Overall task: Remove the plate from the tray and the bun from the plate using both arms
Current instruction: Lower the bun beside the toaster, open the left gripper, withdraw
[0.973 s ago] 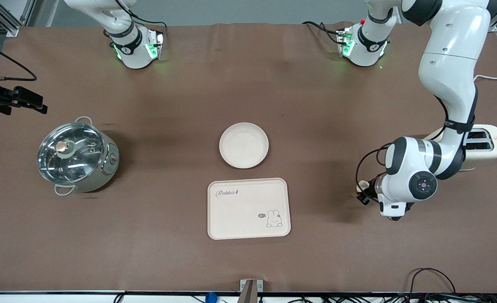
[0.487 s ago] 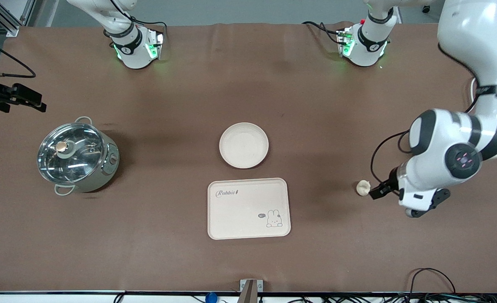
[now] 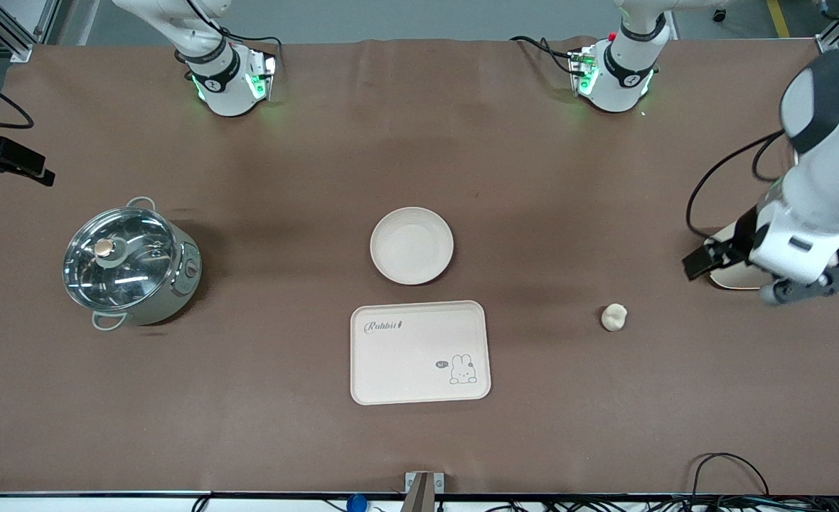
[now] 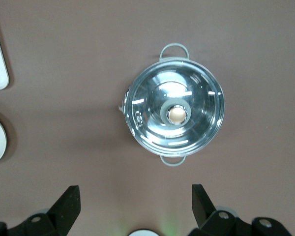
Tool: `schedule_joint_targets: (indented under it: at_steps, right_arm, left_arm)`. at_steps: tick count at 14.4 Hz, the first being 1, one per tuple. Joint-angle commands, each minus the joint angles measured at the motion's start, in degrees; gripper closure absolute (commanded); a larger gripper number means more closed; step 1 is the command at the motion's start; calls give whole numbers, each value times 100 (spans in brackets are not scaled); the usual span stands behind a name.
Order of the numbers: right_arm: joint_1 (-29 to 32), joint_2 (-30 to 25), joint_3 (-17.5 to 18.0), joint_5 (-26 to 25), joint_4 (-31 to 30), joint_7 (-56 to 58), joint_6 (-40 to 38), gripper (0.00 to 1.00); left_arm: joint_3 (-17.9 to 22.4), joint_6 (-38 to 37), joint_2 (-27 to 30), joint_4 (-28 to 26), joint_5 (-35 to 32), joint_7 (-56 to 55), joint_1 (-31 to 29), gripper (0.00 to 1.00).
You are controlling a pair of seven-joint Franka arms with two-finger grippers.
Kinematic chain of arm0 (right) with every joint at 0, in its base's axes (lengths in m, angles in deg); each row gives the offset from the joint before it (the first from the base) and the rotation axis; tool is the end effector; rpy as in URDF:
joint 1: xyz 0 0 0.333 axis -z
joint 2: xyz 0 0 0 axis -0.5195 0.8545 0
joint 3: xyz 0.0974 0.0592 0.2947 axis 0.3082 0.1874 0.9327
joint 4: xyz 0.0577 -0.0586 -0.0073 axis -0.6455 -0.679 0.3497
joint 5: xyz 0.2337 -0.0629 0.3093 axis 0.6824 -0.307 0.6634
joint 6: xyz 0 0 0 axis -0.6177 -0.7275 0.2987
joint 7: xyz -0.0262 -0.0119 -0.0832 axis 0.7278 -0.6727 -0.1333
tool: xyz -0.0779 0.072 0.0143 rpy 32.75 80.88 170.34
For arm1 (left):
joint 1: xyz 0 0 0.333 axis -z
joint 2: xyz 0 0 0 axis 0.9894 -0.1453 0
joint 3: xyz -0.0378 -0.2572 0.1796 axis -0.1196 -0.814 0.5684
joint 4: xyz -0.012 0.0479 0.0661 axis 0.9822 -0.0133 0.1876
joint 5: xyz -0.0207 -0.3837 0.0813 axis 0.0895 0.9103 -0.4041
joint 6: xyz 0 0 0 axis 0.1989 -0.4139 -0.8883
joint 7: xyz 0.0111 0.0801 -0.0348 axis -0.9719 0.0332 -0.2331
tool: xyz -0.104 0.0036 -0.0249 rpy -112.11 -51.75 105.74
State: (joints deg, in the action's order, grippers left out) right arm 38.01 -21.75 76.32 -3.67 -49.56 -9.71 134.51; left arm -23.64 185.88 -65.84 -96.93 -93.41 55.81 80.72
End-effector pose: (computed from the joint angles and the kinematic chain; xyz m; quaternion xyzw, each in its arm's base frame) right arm 0.5341 -0.0568 0.6269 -0.9982 0.0287 0.0519 0.0099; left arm 0.6143 -0.0846 0.5658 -0.9939 -0.1050 -0.0238 0.0245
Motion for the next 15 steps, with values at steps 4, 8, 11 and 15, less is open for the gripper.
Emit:
schedule_joint_targets:
  at_steps: [4,8,11,15]
  right_arm:
    - [-311,-106,91,-85,30,-102,-62,0]
    - [-276,-88,65,-190,74,-85,281,0]
    - [-206,69,48,-164,241,-85,290,0]
    - [-118,87,39,-85,250,-58,298,0]
  left_arm:
    - [18,-907,898,-9,194,964,-13,0]
    - [62,-908,1864,-1035,606,1581,-145,0]
    - [79,-1099,2121,-1285,660,1617,-145,0]
    - [79,-1224,1936,-977,581,1740,-181,0]
